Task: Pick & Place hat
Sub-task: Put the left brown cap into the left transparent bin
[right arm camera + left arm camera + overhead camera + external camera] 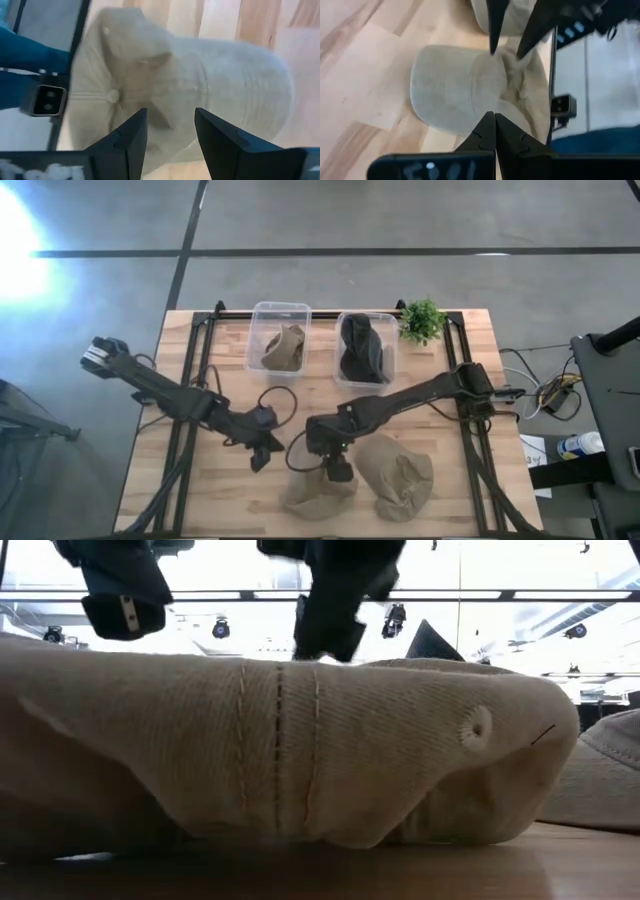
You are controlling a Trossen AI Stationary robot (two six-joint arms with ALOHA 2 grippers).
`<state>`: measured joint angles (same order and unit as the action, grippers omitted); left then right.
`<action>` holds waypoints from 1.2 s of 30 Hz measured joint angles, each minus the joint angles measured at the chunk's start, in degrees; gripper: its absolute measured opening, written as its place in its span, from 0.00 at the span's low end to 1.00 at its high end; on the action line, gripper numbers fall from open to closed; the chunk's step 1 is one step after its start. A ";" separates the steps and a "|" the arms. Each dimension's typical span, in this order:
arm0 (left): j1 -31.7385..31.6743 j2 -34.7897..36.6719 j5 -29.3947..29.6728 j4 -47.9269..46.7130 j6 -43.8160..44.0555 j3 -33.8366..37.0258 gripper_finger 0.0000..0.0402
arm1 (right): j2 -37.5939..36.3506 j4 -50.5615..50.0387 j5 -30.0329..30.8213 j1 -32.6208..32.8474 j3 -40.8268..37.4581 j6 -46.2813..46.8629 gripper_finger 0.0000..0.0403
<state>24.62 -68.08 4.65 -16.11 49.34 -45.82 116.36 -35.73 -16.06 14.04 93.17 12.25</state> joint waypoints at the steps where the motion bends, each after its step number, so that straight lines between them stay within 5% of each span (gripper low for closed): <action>1: -0.02 0.82 0.20 1.83 0.66 1.42 0.00 | 0.00 1.51 0.07 0.04 -1.52 0.54 0.40; 10: 0.00 4.22 0.22 10.07 6.39 10.36 0.00 | 0.00 13.58 1.78 1.60 -9.75 6.75 0.40; 14: -0.04 4.09 0.21 10.57 6.48 11.16 0.00 | -0.04 14.08 12.57 3.18 -11.01 4.57 0.38; 17: -0.09 3.74 0.19 12.01 6.55 11.58 0.00 | -0.04 14.21 17.89 3.59 -11.96 0.98 0.30; 22: -0.59 3.79 0.06 16.98 7.69 13.08 0.00 | -0.07 15.76 18.45 3.94 -13.09 -6.67 0.06; 25: -1.48 4.73 -0.86 19.70 7.77 13.48 0.00 | -0.07 14.30 21.21 5.03 -12.29 -13.21 0.03; 30: -4.00 7.69 -3.86 24.30 7.40 13.43 0.00 | -0.24 12.37 37.63 8.44 -10.01 -26.47 0.02; 36: -8.60 11.41 -5.64 25.00 12.87 13.43 0.00 | -1.55 12.07 46.27 11.06 -7.49 -31.35 0.02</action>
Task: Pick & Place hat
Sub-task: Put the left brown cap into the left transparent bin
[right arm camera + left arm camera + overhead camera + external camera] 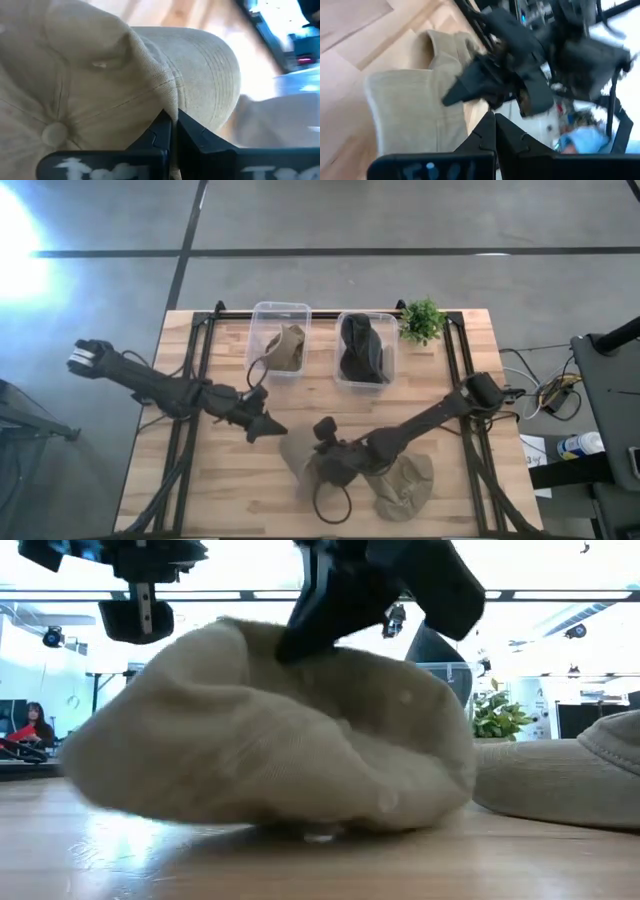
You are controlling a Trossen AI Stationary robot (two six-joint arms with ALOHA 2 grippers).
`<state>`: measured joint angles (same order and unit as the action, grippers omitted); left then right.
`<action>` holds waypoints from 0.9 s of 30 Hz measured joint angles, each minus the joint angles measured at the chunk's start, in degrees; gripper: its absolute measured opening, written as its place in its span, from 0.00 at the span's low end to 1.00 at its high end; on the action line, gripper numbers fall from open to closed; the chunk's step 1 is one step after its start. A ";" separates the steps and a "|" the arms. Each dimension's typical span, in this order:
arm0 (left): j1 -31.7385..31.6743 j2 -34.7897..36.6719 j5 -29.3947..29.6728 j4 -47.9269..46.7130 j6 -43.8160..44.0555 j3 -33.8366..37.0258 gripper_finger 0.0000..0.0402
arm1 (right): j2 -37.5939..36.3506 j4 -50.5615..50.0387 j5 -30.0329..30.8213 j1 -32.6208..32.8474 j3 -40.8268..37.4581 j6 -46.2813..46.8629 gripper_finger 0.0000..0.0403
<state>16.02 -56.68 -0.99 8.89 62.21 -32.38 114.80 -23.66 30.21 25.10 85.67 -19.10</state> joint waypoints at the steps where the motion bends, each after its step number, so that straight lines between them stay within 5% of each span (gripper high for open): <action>1: -0.81 0.36 -0.15 -0.45 1.23 -0.02 0.00 | -0.38 -0.15 1.99 0.37 0.30 -0.68 0.02; 5: -3.09 0.92 -1.35 -1.77 4.51 -0.02 0.04 | -3.47 -0.32 4.62 1.23 0.58 -0.73 0.02; 16: -4.45 1.13 -1.01 -1.13 7.66 -0.02 0.35 | -7.54 -5.05 7.08 2.15 0.27 1.25 0.02; 27: -4.73 0.11 0.04 -6.45 6.37 -0.04 0.38 | -7.46 -7.82 5.38 2.93 0.13 1.91 0.02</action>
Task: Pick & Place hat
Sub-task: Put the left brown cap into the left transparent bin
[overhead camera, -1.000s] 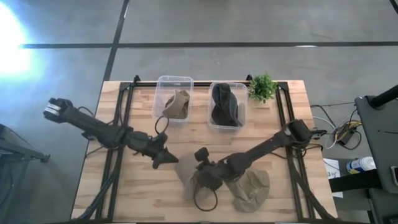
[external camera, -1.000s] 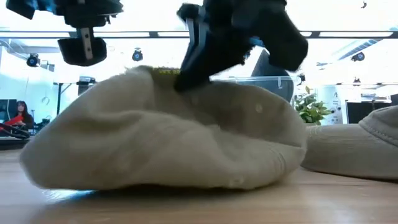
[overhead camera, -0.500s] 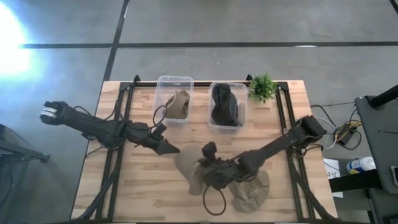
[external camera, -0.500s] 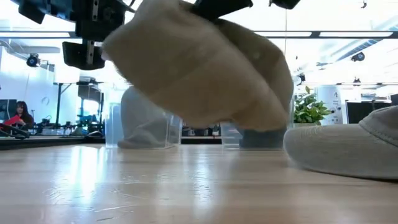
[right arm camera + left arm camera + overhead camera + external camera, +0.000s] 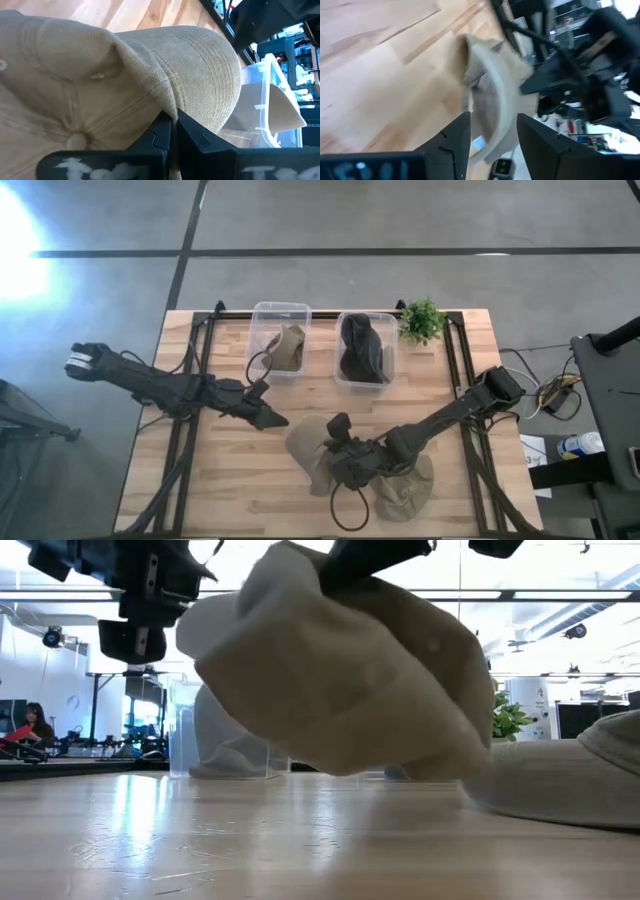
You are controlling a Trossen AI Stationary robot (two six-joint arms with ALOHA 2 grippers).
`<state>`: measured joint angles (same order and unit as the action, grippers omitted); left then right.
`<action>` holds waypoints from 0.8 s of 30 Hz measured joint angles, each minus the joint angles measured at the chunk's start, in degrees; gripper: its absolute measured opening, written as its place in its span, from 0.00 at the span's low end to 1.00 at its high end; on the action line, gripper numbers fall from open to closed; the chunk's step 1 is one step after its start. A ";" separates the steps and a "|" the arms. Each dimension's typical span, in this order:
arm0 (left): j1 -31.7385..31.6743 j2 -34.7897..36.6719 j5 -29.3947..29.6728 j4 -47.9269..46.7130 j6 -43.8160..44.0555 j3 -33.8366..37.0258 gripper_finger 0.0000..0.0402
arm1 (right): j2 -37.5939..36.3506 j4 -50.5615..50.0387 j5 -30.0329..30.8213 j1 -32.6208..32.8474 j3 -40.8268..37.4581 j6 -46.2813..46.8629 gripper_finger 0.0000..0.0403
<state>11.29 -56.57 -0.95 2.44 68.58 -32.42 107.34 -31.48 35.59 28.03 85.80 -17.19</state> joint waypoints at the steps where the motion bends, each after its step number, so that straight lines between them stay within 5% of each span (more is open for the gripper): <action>1: -0.06 -0.24 0.00 1.23 -0.40 0.00 0.38 | -0.02 0.36 -0.06 0.00 0.00 -0.29 0.02; 24: -0.04 -7.11 -3.65 14.21 -1.00 -0.02 0.38 | -0.02 0.60 -0.44 0.04 0.00 -0.97 0.02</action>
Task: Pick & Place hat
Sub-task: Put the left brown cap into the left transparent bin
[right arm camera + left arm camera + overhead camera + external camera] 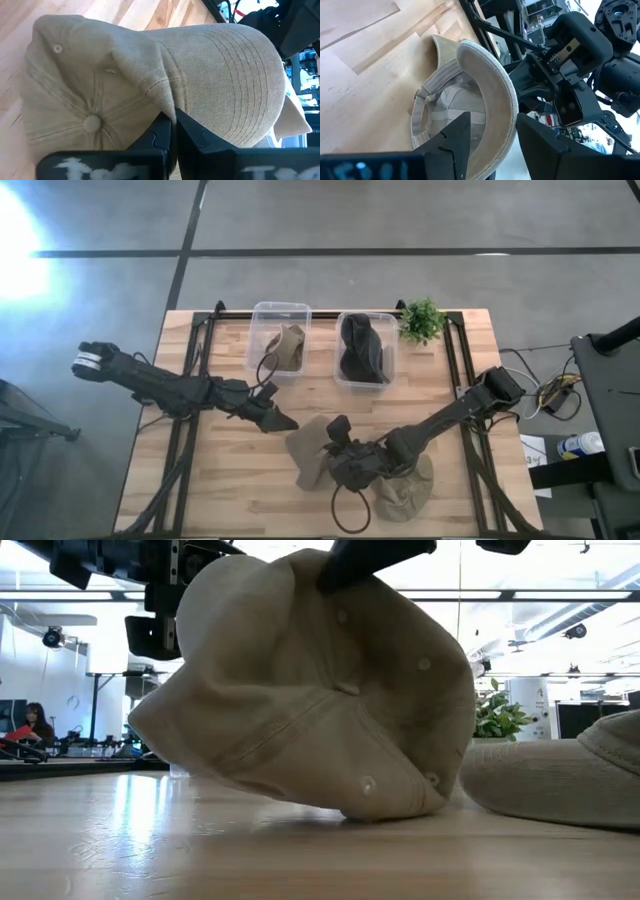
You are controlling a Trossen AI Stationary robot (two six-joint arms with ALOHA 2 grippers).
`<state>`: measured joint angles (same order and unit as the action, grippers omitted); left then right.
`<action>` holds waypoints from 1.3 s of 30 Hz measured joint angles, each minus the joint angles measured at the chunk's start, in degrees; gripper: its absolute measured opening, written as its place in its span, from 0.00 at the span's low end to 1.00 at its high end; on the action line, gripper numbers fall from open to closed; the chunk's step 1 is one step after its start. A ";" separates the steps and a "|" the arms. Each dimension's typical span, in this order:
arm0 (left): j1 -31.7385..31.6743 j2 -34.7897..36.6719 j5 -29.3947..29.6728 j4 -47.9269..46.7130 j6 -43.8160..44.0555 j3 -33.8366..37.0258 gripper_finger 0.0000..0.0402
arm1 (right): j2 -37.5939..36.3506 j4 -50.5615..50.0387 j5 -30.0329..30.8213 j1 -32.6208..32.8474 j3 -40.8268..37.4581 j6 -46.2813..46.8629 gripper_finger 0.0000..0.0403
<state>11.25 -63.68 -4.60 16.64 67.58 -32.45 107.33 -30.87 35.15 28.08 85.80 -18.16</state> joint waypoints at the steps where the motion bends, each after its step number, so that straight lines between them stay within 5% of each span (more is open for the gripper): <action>1: 0.00 0.00 0.00 0.04 -0.03 0.00 0.38 | 0.00 0.00 0.04 0.00 0.00 0.03 0.02; 39: -0.15 -0.04 3.97 2.69 2.52 1.88 0.38 | 0.00 0.13 0.82 -0.07 -0.11 0.18 0.02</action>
<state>11.09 -63.72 -0.63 19.33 70.10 -30.57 107.33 -30.74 35.97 28.01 85.69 -17.98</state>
